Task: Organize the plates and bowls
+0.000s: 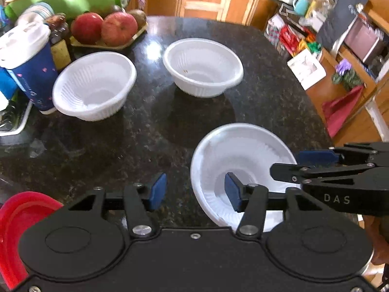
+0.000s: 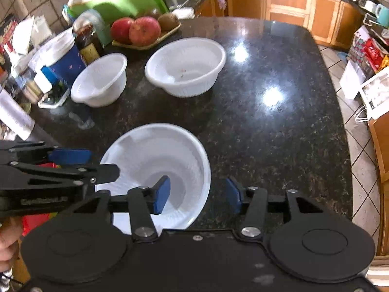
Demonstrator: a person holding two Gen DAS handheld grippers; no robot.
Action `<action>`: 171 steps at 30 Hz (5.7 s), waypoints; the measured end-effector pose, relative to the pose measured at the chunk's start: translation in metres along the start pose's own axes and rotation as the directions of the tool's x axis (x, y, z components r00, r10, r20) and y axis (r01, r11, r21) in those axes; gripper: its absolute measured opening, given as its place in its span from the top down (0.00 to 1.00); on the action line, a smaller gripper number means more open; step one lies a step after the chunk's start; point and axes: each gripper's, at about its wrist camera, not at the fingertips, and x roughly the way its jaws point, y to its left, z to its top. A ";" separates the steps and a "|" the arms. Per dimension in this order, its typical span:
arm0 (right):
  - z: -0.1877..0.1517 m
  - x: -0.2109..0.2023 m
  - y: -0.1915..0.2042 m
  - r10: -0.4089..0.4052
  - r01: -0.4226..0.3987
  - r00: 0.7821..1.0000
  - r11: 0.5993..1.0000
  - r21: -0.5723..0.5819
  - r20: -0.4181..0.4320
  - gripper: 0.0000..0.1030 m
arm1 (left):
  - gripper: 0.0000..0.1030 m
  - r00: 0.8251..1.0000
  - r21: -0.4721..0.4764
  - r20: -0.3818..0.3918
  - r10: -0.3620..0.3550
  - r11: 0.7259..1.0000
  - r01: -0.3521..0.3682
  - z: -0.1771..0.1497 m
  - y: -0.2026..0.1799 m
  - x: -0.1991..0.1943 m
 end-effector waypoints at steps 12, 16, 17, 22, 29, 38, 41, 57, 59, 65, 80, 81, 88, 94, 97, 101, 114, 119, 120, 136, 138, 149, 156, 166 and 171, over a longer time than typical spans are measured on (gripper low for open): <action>0.006 -0.054 -0.014 -0.037 0.015 0.966 0.996 0.091 0.256 0.21 | 0.30 0.967 -0.071 0.218 0.133 0.990 -0.120 0.005 0.021 -0.048; 0.007 -0.075 -0.019 0.004 -0.048 0.927 0.993 0.107 0.374 0.13 | 0.18 0.940 -0.083 0.303 0.157 0.987 -0.138 0.012 0.028 -0.065; 0.010 -0.078 -0.019 0.010 -0.054 0.928 0.993 0.108 0.373 0.13 | 0.17 0.934 -0.087 0.314 0.170 0.985 -0.150 0.015 0.030 -0.069; 0.032 -0.084 -0.011 -0.029 0.008 0.945 0.998 0.066 0.327 0.13 | 0.17 0.916 -0.080 0.340 0.210 0.978 -0.195 0.034 0.034 -0.079; 0.055 -0.066 0.007 -0.076 0.094 0.976 0.992 -0.079 0.205 0.13 | 0.17 0.922 -0.050 0.329 0.206 0.978 -0.201 0.051 0.040 -0.080; 0.088 -0.043 0.005 -0.120 0.124 0.991 0.989 -0.083 0.057 0.13 | 0.17 0.940 -0.038 0.281 0.196 0.980 -0.193 0.075 0.033 -0.065; 0.098 -0.039 0.000 -0.109 0.111 0.993 0.992 -0.068 0.036 0.13 | 0.17 0.948 -0.034 0.257 0.190 0.982 -0.187 0.086 0.029 -0.055; 0.131 0.015 -0.015 -0.107 0.107 0.994 0.989 -0.104 0.010 0.35 | 0.29 0.991 0.035 0.068 0.118 0.992 -0.120 0.134 0.007 0.036; 0.134 0.025 -0.020 -0.094 0.092 0.996 0.991 -0.094 -0.010 0.43 | 0.34 0.992 0.038 0.044 0.115 0.992 -0.117 0.139 0.007 0.047; 0.142 0.046 -0.034 -0.040 0.038 0.998 0.998 -0.044 -0.043 0.59 | 0.51 0.994 0.037 -0.013 0.107 0.994 -0.106 0.144 0.008 0.068; 0.139 0.057 -0.045 0.002 -0.004 0.997 1.000 -0.019 -0.078 0.65 | 0.61 0.993 0.026 -0.050 0.109 0.994 -0.107 0.149 0.011 0.080; 0.137 0.054 -0.046 -0.005 0.004 0.997 1.000 -0.017 -0.075 0.65 | 0.61 0.993 0.026 -0.053 0.109 0.994 -0.107 0.149 0.011 0.080; 0.133 0.041 -0.053 0.007 -0.006 0.998 1.000 0.018 -0.055 0.65 | 0.61 0.993 0.035 -0.058 0.105 0.994 -0.103 0.149 0.009 0.083; 0.137 0.038 -0.055 0.035 -0.035 0.996 0.999 0.011 -0.088 0.65 | 0.61 0.992 0.036 -0.062 0.107 0.994 -0.104 0.149 0.009 0.084; 0.135 0.035 -0.058 0.036 -0.041 0.991 0.998 -0.040 -0.131 0.65 | 0.61 0.992 0.039 -0.065 0.111 0.993 -0.108 0.149 0.009 0.084; 0.129 0.029 -0.062 -0.082 0.054 0.986 0.982 -0.183 -0.146 0.65 | 0.61 0.990 0.035 -0.067 0.121 0.992 -0.119 0.148 0.010 0.086; 0.157 0.062 -0.049 0.027 -0.035 0.996 0.994 -0.105 -0.082 0.65 | 0.61 0.990 0.005 -0.081 0.114 0.994 -0.114 0.146 0.008 0.091; 0.164 0.076 -0.043 0.063 -0.072 0.994 0.993 -0.096 -0.094 0.65 | 0.61 0.991 -0.006 -0.078 0.112 0.994 -0.113 0.147 0.009 0.092; 0.165 0.078 -0.042 0.069 -0.078 0.993 0.992 -0.095 -0.095 0.65 | 0.61 0.990 -0.006 -0.079 0.113 0.993 -0.114 0.147 0.009 0.093; 0.158 0.097 -0.027 0.027 -0.039 0.996 0.989 -0.139 -0.086 0.85 | 0.84 0.989 -0.012 -0.095 0.114 0.993 -0.116 0.143 0.012 0.101; 0.157 0.094 -0.029 0.036 -0.046 0.996 0.990 -0.133 -0.078 0.85 | 0.84 0.990 -0.014 -0.095 0.107 0.994 -0.109 0.143 0.012 0.100; 0.149 0.072 -0.033 0.035 -0.038 0.999 0.993 -0.109 -0.033 0.85 | 0.84 0.993 0.018 -0.053 0.102 0.995 -0.101 0.139 -0.002 0.080; 0.135 0.041 -0.029 0.010 -0.009 1.000 0.995 -0.098 0.013 0.85 | 0.84 0.996 0.055 -0.013 0.088 0.995 -0.087 0.130 -0.015 0.055; 0.103 -0.016 -0.003 -0.007 0.015 0.997 0.993 -0.113 0.079 0.85 | 0.83 0.994 0.100 0.053 0.100 0.989 -0.105 0.104 -0.027 0.004; 0.083 -0.035 0.011 -0.006 0.018 0.996 0.990 -0.137 0.086 0.85 | 0.83 0.994 0.087 0.047 0.095 0.991 -0.099 0.088 -0.019 -0.011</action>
